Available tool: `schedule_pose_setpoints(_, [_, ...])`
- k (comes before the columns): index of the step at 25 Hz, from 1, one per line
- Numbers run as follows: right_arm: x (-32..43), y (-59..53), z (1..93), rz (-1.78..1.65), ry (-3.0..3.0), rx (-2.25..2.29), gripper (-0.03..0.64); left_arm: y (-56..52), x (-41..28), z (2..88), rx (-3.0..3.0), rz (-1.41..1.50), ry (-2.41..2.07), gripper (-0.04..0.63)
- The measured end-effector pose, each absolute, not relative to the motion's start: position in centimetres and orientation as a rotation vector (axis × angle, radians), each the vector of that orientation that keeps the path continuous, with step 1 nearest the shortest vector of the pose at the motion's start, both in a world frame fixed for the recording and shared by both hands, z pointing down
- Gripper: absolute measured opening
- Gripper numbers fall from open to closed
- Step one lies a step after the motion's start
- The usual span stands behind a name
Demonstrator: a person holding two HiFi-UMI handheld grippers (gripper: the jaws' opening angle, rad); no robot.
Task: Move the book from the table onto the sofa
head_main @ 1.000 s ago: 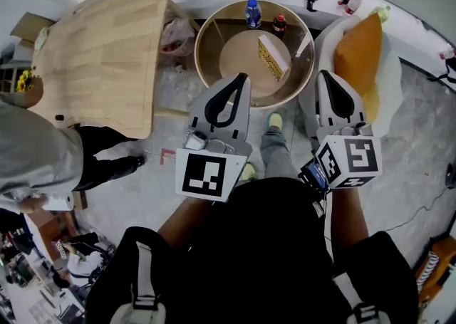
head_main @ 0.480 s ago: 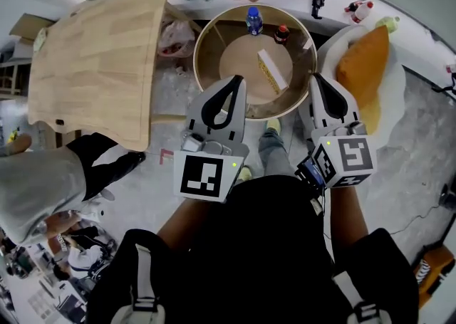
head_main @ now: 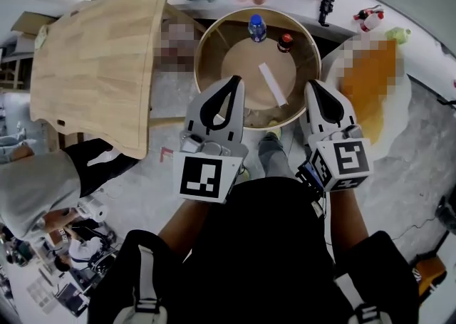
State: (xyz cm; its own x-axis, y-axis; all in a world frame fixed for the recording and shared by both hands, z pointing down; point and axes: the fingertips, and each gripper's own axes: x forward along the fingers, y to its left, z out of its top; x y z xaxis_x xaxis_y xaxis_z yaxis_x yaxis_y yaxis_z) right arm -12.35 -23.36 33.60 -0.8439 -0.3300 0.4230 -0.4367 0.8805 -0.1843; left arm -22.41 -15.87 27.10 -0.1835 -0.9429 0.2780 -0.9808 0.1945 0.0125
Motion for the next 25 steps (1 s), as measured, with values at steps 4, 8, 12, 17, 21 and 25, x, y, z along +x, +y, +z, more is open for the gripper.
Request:
schedule_pose_setpoints(4, [-13.3,-23.9,35.8,0.378,-2.607,0.514,0.005,-16.1,-23.4,28.0,1.795,0.264,-2.256,0.011])
schedule_pose_setpoints(8, [-14.7,-24.3,38.0,0.369,-2.545,0.474,0.005,-15.8,-24.6,29.0,1.753,0.282,-2.251,0.011])
schedule_pose_setpoints(12, [-15.9,-24.1,40.2,0.41,-2.498,0.433,0.005,-15.1,-26.2,30.5,1.721,0.275,-2.238,0.011])
schedule_pose_setpoints(17, [-17.2,-24.0,42.9,0.356,-2.44,0.417,0.006,-14.6,-28.4,32.7,1.712,0.263,-2.193,0.011])
schedule_pose_setpoints(21, [-17.8,-23.7,45.4,0.36,-2.377,0.397,0.042,-14.4,-29.8,34.2,1.717,0.252,-2.164,0.011])
schedule_pose_setpoints(25, [-18.1,-23.9,47.2,0.378,-2.334,0.39,0.085,-14.7,-30.4,35.4,1.723,0.246,-2.14,0.011])
